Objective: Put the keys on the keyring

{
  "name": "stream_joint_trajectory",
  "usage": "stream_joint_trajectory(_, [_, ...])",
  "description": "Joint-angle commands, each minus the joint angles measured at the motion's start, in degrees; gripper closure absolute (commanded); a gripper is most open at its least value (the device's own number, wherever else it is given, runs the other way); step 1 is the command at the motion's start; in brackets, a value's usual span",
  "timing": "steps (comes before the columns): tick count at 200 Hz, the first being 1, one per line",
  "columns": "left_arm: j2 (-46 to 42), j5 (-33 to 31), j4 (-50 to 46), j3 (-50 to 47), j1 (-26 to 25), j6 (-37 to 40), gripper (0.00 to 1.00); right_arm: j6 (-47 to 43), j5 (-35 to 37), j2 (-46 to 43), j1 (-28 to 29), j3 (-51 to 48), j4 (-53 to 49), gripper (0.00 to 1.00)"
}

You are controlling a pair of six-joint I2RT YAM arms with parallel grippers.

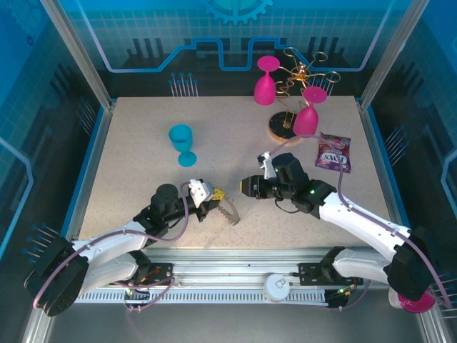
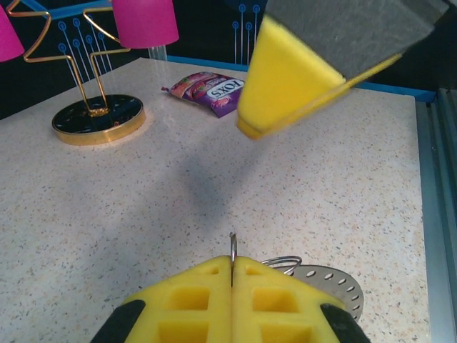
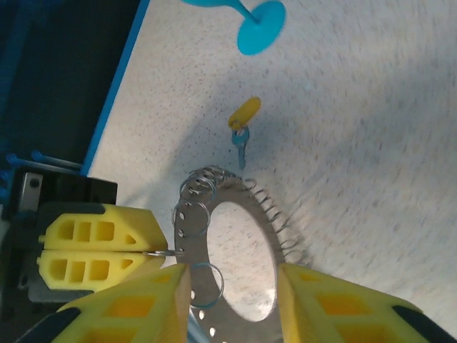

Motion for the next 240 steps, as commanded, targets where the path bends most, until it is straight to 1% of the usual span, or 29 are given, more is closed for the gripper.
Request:
stream_joint_trajectory(1, [0.35,-0.34,5.76,-0.93,-0.02,-1.15,1.0,27.24,-3.18,-0.72,-0.44,-7.1,11.66,0.59])
stream_joint_trajectory(16, [0.3,-0.25,5.94,-0.99,-0.07,-1.15,1.0,35.65,-3.12,0.7,-0.03,-10.71,18.65,0.57])
stream_joint_trajectory(36, [0.52,-0.17,6.17,-0.99,-0.01,-1.02,1.0,42.4,-4.31,4.06,0.94,-11.92,23.8,0.56])
stream_joint_trajectory(39, [0.48,-0.15,6.26,-1.01,0.0,-1.02,1.0,43.33,-4.3,4.61,1.11,-12.06,23.96,0.56])
stream_joint_trajectory(62, [0.57,-0.14,6.19,-0.93,-0.05,-0.72,1.0,48.87,-3.76,7.87,2.57,-14.35,34.17,0.53])
stream_joint_trajectory(78, [0.45,-0.13,5.84,-0.88,-0.05,-0.54,1.0,51.43,-3.98,10.05,3.29,-14.86,38.29,0.53])
stream_joint_trajectory(115, [0.52,-0.46,5.74,-0.91,-0.04,-0.32,1.0,54.79,-3.07,12.7,5.29,-15.42,44.07,0.54])
stream_joint_trajectory(157, [0.69,-1.36,5.83,-0.98,-0.06,-0.02,1.0,57.81,-1.81,13.17,6.4,-16.93,47.88,0.63])
stream_joint_trajectory(194, [0.76,-2.34,5.54,-0.93,-0.12,0.4,1.0,58.9,-0.98,12.71,6.97,-17.51,49.34,0.68])
stream_joint_trajectory(240, [1.3,-3.47,5.48,-0.5,-0.12,0.33,1.0,59.07,-0.2,12.0,7.25,-18.45,51.06,0.68])
